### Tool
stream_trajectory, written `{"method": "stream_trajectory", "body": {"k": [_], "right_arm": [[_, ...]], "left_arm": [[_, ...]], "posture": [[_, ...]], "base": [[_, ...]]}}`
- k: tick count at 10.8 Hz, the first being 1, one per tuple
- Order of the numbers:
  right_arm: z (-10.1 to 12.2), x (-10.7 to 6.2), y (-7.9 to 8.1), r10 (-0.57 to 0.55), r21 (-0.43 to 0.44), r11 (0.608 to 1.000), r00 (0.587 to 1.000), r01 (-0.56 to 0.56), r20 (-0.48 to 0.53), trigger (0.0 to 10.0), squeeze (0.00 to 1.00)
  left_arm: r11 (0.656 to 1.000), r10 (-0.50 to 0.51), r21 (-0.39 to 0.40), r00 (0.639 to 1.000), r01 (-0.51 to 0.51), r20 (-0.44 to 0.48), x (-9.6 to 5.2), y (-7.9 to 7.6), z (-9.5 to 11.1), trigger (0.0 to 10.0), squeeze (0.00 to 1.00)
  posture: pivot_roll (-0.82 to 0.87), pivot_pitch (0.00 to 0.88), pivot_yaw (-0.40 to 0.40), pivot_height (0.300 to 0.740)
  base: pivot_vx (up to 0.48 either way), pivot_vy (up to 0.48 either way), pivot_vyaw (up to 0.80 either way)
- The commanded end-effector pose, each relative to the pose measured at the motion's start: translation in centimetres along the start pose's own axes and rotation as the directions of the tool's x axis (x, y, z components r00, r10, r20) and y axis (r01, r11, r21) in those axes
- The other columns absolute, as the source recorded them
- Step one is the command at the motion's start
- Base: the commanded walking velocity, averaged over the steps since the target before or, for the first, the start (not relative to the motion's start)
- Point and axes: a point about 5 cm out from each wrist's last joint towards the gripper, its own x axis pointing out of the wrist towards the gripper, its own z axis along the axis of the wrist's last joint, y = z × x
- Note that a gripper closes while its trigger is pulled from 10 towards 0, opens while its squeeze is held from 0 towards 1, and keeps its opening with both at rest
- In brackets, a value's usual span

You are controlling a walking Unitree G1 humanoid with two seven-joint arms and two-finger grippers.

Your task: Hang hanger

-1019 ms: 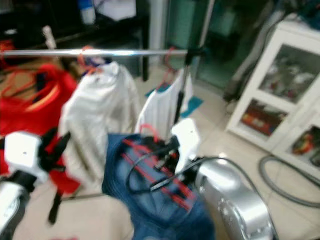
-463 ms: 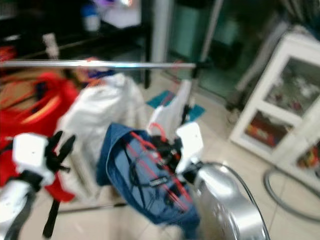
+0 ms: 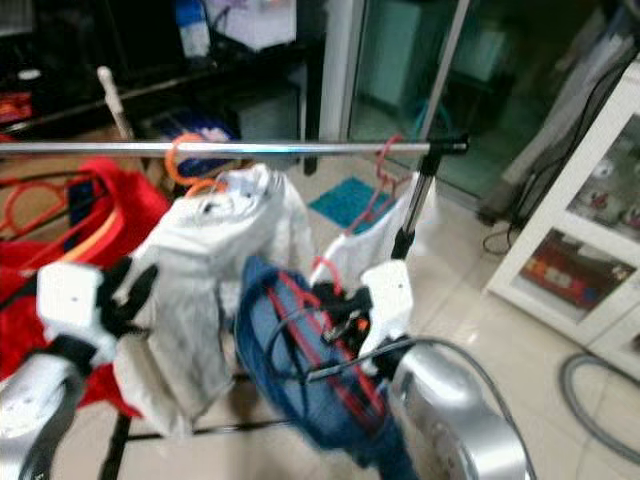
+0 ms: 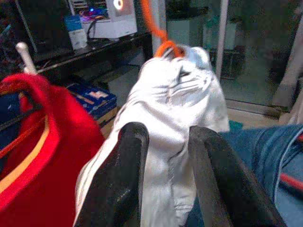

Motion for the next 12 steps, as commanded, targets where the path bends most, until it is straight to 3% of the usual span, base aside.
{"method": "stream_trajectory", "body": {"k": [1,7,9,12], "right_arm": [[0.9,0.0,-0.3,-0.014,-0.011,1.0,0.999,0.015,0.047,10.0,0.0],[1.5,0.3,-0.3,-0.012,-0.012,1.0,0.998,0.012,0.064,10.0,0.0],[1.8,0.4,-0.3,-0.018,-0.016,1.0,0.997,0.019,0.073,10.0,0.0],[2.4,0.8,-0.5,-0.044,-0.028,0.999,0.995,0.047,0.094,10.0,0.0]], "left_arm": [[1.0,0.001,0.002,1.0,-0.001,0.009,0.0,0.0,0.2,10.0,0.0],[1.0,-0.005,0.008,1.0,0.005,0.015,0.0,-0.1,0.4,10.0,0.0],[0.998,0.03,0.058,0.999,-0.031,0.025,0.1,0.3,0.8,10.0,0.0],[0.999,0.006,0.046,0.999,-0.008,0.032,0.3,0.0,0.9,10.0,0.0]], "posture": [[-0.06,0.022,0.024,0.74],[-0.06,0.019,0.016,0.74],[-0.05,0.015,0.016,0.74],[-0.05,0.008,0.017,0.74]], "base": [[0.0,0.352,0.0],[0.0,0.441,0.0],[0.0,-0.24,0.0],[0.0,-0.16,0.0]]}}
